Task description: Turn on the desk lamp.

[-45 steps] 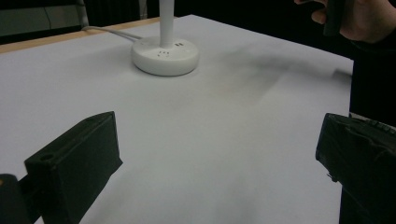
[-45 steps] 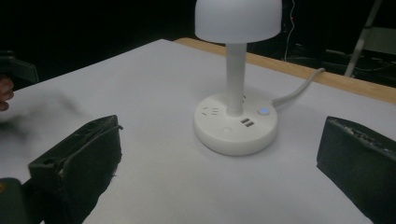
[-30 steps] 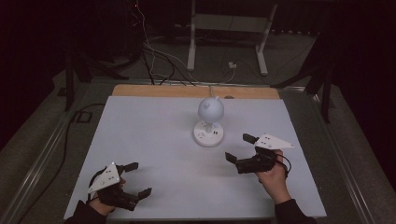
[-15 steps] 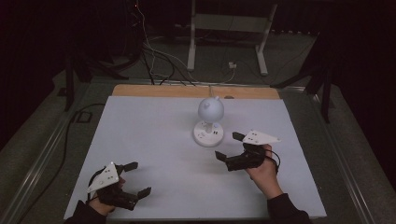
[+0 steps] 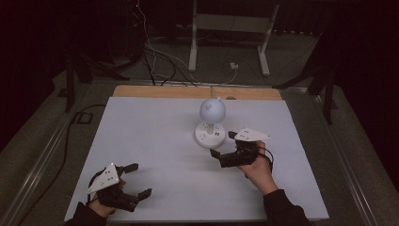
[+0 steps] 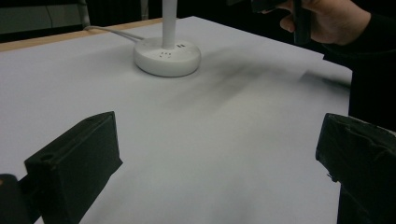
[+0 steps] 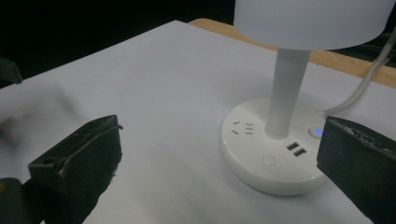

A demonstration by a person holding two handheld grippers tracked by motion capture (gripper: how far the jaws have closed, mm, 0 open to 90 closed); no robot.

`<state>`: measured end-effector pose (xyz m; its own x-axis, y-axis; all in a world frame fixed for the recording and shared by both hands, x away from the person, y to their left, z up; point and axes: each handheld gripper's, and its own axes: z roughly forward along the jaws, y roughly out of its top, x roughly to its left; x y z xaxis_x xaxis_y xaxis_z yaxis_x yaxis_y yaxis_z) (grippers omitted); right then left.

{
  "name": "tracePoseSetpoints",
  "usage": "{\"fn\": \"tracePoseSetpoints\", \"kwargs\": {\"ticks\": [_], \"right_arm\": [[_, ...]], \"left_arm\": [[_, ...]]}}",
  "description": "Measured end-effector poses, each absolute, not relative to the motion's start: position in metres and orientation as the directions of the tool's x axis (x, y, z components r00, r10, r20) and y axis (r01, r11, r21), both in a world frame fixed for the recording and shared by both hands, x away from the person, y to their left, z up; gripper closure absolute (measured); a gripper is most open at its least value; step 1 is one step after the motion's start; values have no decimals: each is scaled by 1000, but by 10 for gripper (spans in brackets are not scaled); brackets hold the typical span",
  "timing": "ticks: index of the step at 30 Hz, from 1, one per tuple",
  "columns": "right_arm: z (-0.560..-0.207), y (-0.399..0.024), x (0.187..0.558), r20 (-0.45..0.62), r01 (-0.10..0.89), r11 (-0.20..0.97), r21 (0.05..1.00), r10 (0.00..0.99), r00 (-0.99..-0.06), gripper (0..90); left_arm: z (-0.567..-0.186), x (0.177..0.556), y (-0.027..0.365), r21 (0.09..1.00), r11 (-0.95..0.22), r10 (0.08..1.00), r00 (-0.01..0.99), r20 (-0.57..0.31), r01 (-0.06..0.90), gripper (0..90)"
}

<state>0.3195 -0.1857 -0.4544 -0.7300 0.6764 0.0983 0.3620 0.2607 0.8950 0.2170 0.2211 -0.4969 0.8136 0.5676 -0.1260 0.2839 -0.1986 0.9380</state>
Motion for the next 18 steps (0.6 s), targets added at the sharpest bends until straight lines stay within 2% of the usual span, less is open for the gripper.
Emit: {"fn": "tracePoseSetpoints", "kwargs": {"ticks": [7,9,11,12,14,18], "right_arm": [[-459,-179,328,132,383,229,895,685,-717,0],[-461,-177,329,132,390,223,893,699,-703,79],[-463,-174,331,125,396,229,889,711,-692,95],[-464,-173,332,119,399,236,886,716,-687,151],[-466,-171,334,116,408,234,882,733,-671,171],[-469,-168,338,102,428,242,871,764,-638,274]], "left_arm": [[-497,217,221,938,-197,568,813,-129,286,4],[-497,217,221,937,-203,566,815,-125,284,4],[-497,217,221,938,-199,565,815,-128,285,4],[-497,217,221,938,-198,565,815,-129,286,4],[-497,217,221,937,-202,566,815,-127,286,4],[-497,217,221,937,-196,566,814,-132,288,4]]}}
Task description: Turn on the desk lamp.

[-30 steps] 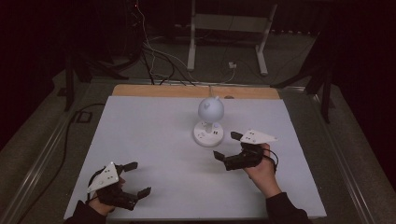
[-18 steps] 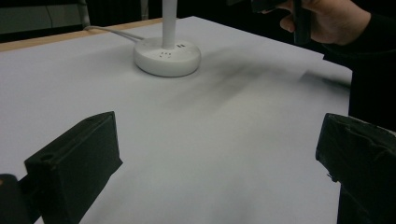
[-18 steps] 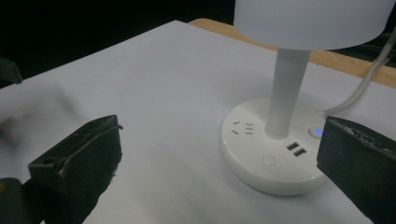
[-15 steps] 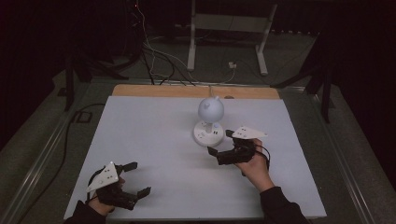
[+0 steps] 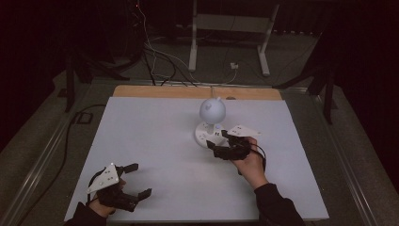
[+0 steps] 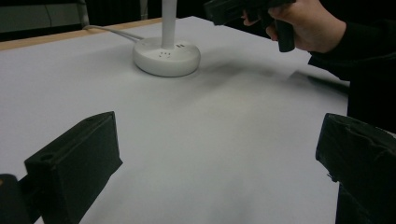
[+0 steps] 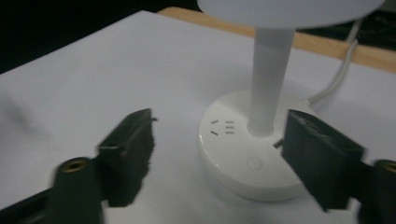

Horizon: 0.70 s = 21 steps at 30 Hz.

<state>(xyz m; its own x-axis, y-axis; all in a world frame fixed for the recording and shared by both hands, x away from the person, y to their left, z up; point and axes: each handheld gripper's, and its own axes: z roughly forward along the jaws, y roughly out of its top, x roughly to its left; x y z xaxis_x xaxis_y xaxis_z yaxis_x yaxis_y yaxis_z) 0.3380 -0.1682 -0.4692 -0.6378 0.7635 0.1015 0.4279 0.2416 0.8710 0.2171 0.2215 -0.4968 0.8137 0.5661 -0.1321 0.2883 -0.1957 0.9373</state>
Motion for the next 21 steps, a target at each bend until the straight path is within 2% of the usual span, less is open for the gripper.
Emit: {"fn": "tracePoseSetpoints", "kwargs": {"ticks": [5,10,11,21], "right_arm": [[-473,-167,343,96,448,238,862,790,-605,456],[-477,-164,348,69,464,252,850,818,-570,579],[-478,-163,348,50,464,262,846,827,-559,626],[-485,-160,353,-24,462,304,833,854,-519,824]], "left_arm": [[-497,217,221,937,-198,565,815,-132,289,4],[-497,217,222,936,-196,565,814,-135,292,4],[-497,218,221,935,-194,565,813,-139,295,4],[-497,218,222,932,-203,562,815,-140,299,4]]}}
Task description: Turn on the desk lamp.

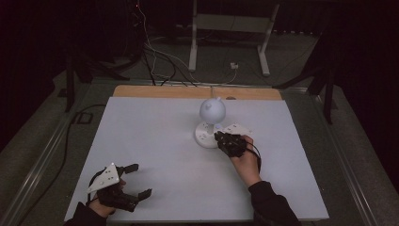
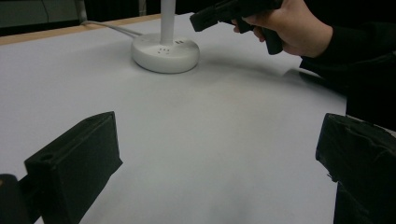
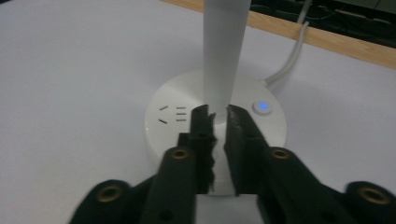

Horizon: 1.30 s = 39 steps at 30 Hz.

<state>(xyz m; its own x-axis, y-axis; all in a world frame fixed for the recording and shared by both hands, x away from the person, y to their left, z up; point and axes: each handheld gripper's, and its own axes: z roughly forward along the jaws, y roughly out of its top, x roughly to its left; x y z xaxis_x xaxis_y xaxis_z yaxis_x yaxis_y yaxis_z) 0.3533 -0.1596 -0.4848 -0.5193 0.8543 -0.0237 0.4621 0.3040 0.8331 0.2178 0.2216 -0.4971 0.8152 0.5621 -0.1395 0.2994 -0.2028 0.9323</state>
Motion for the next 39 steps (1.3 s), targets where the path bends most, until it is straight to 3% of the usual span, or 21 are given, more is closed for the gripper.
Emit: {"fn": "tracePoseSetpoints", "kwargs": {"ticks": [2,10,39], "right_arm": [[-487,-159,354,-49,460,323,827,857,-513,867],[-495,-158,362,-17,505,322,801,855,-518,886],[-506,-148,369,-38,510,346,787,853,-520,888]], "left_arm": [[-497,218,222,933,-198,563,814,-144,302,4],[-498,218,221,931,-207,562,816,-138,301,4],[-497,218,222,931,-207,560,816,-139,301,4]]}}
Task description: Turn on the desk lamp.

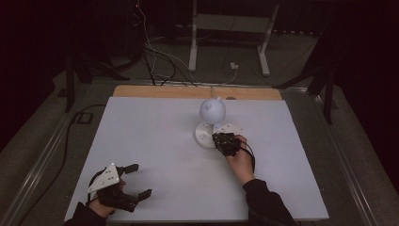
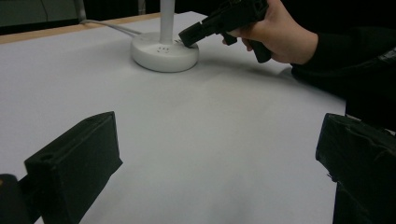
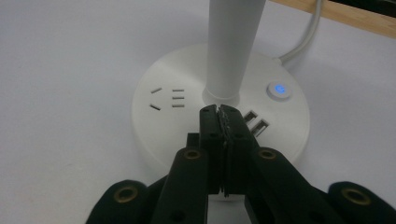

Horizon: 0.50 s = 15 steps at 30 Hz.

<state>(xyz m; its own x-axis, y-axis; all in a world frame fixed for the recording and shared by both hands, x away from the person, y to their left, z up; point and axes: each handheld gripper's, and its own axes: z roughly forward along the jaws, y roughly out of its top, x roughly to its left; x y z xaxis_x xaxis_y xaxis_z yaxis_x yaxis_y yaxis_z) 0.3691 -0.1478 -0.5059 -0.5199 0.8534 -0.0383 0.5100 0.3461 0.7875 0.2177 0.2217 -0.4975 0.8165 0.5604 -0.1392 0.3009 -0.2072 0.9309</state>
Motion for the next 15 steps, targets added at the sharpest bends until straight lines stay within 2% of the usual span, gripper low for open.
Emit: {"fn": "tracePoseSetpoints", "kwargs": {"ticks": [15], "right_arm": [[-507,-148,369,-51,501,352,791,853,-520,888]], "left_arm": [[-498,218,222,930,-209,560,817,-139,301,4]]}}
